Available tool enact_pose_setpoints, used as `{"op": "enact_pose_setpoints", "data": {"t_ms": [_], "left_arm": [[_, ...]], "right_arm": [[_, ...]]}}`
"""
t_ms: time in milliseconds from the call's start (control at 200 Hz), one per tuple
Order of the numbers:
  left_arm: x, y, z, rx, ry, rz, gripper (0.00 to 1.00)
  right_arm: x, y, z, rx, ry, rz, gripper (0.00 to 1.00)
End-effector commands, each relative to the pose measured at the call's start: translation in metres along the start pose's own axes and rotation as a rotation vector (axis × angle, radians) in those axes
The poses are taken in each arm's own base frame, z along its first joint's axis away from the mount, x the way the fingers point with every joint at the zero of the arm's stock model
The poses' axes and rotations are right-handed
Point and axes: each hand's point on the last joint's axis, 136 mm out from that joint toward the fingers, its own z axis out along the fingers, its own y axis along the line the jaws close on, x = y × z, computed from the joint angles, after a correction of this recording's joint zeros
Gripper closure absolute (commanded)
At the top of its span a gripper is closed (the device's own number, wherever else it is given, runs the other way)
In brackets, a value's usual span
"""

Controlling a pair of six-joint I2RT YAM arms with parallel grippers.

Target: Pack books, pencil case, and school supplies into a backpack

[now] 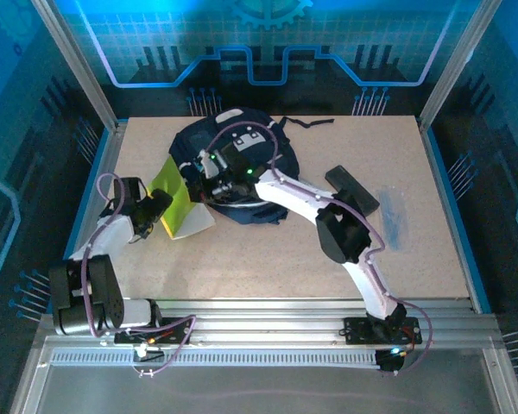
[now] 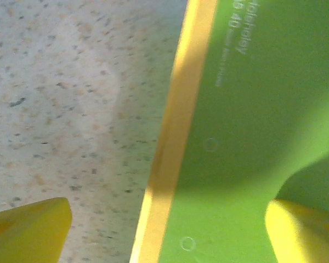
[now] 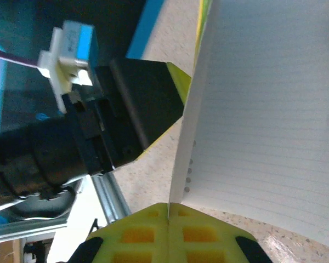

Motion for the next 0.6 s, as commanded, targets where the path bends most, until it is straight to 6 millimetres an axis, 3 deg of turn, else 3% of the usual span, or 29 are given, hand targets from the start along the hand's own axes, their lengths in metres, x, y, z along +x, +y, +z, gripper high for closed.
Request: {"op": "enact_pose_setpoints", "data": {"t_ms": [0, 175, 370, 520, 595], "left_arm": [[0.012, -0.01, 0.001, 0.107, 0.04, -0.044, 0.01], [0.019, -0.029, 0.013, 0.271, 0.037, -0.121, 0.02], [0.028, -0.061, 0.022, 0.39, 0.045, -0.082, 0.05], [0.035, -0.074, 0.03, 0.448, 0.051, -0.087, 0.13], [0.035, -0.08, 0.03, 0.483, 0.04, -0.09, 0.26]], "right_arm": [[-0.033, 0.021, -0.041, -0.056, -0.094, -0.045, 1.0], [-0.042, -0.002, -0.059, -0.046, -0.138, 0.003, 1.0], [-0.041, -0.022, -0.069, -0.055, -0.151, 0.057, 1.0], [-0.039, -0.037, -0.072, -0.053, -0.161, 0.093, 1.0], [-0.037, -0.044, -0.072, -0.05, -0.159, 0.109, 1.0]]}}
